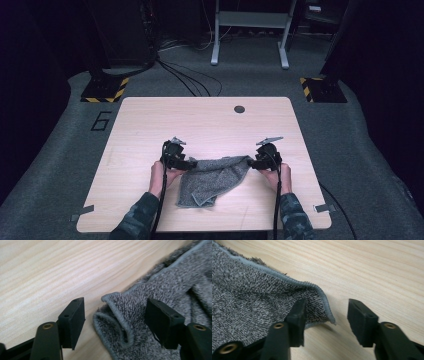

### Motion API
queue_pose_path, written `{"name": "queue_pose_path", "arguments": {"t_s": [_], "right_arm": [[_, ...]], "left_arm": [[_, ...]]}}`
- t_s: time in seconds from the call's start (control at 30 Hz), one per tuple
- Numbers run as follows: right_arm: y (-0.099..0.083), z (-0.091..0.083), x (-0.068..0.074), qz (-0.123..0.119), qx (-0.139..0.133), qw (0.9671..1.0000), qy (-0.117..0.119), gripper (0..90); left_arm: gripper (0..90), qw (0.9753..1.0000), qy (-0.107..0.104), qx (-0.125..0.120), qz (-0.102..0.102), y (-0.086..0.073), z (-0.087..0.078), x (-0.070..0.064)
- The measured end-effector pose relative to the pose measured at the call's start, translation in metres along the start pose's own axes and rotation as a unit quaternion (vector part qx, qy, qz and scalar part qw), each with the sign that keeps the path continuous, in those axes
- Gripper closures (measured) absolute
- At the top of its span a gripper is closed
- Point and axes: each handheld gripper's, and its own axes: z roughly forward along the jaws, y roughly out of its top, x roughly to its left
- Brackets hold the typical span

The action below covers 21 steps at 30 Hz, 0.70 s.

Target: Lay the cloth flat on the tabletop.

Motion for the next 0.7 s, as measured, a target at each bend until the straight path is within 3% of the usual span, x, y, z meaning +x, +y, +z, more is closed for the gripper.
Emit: {"name": "queue_pose_path", "arguments": {"t_s": [0.17, 0.23, 0.27, 0.33, 0.53, 0.7], "right_arm": [[-0.001, 0.007, 0.003, -0.003, 0.014, 0.9999, 0.003, 65.2], [-0.002, 0.007, 0.003, -0.006, 0.010, 0.9999, 0.000, 67.0], [-0.002, 0.007, 0.004, -0.004, 0.010, 0.9999, 0.001, 69.1], [-0.003, 0.009, 0.007, -0.006, 0.005, 1.0000, -0.001, 76.4], [-0.003, 0.009, 0.009, -0.006, 0.005, 1.0000, 0.004, 84.7], [-0.003, 0.009, 0.009, -0.008, 0.006, 0.9999, 0.005, 86.5]], "left_arm": [[57.8, 0.9996, 0.009, 0.006, 0.026, -0.001, 0.005, -0.006], [66.1, 0.9993, 0.015, 0.004, 0.033, -0.001, 0.005, -0.007], [66.1, 0.9994, 0.013, 0.002, 0.032, -0.001, 0.005, -0.008], [76.1, 0.9989, 0.016, 0.002, 0.043, -0.002, 0.005, -0.009], [83.3, 0.9983, 0.018, -0.009, 0.055, -0.003, 0.001, -0.013], [84.6, 0.9983, 0.016, -0.023, 0.051, -0.004, -0.003, -0.013]]}}
